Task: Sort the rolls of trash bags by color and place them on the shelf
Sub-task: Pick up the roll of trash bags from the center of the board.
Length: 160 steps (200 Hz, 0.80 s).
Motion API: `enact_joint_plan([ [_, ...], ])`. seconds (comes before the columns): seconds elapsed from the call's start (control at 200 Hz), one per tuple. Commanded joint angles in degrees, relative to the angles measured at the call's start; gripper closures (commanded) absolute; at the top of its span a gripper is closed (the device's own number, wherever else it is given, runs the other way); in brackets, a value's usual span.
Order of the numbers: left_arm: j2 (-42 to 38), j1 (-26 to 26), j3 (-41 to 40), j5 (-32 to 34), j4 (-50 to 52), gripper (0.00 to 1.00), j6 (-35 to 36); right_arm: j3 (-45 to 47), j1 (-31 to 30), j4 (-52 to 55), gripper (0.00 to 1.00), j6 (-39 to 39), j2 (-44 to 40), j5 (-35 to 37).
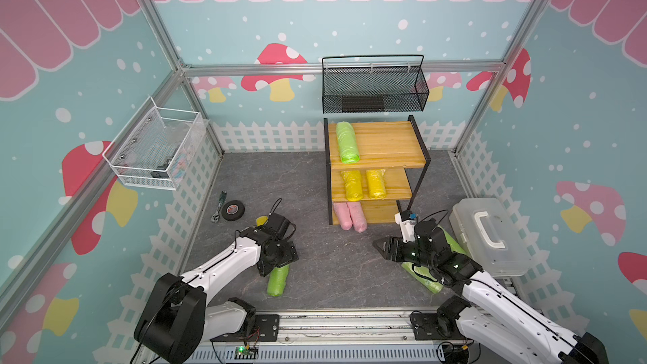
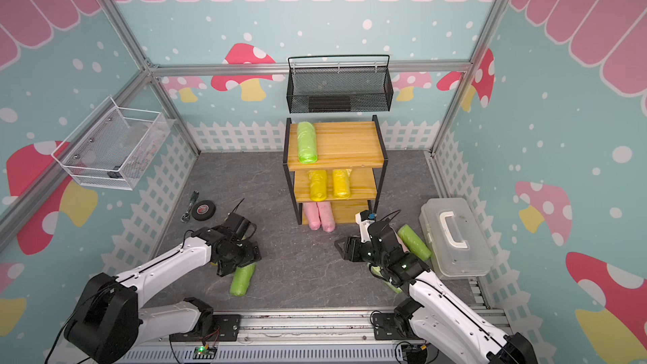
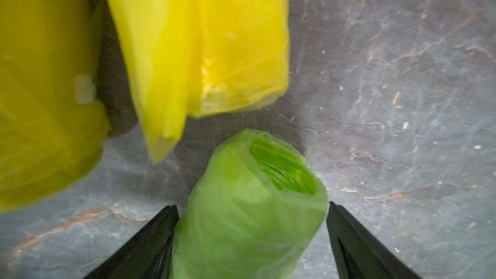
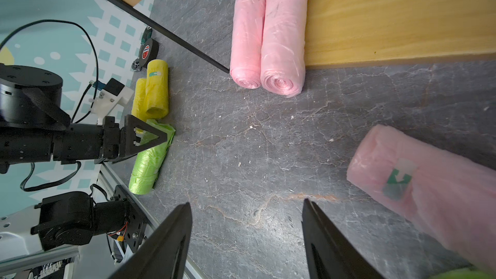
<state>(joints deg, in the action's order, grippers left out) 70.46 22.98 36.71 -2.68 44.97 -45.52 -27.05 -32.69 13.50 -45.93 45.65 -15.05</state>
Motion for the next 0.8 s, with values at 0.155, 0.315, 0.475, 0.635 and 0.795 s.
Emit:
enact_joint_plan([
  [0.155,0.96,0.23,-0.23,-1.62,0.65,0.26,-0.05,-1.07,-0.23,1.66,0.33,-0.91,-0.39,0.27],
  [0.315,2.94,2.27,0.11,-0.67,0.78,0.23,0.25,-0.91,-0.26,2.25,0.33,-1.35,-1.02,0.36],
  [0.475,4.89,4.05,0.82,0.54,1.34,0.23,0.66,-0.73,-0.23,2.99,0.33,-1.68,-1.18,0.55],
  [0.635,7.60,5.43,1.30,0.73,1.25,0.34,0.87,-0.54,-0.27,3.28,0.33,-2.26,-0.75,0.96],
  [0.795,8.52,5.85,1.44,0.94,1.05,0.52,0.60,-0.46,-0.27,3.46,0.33,-2.58,-0.75,1.12],
])
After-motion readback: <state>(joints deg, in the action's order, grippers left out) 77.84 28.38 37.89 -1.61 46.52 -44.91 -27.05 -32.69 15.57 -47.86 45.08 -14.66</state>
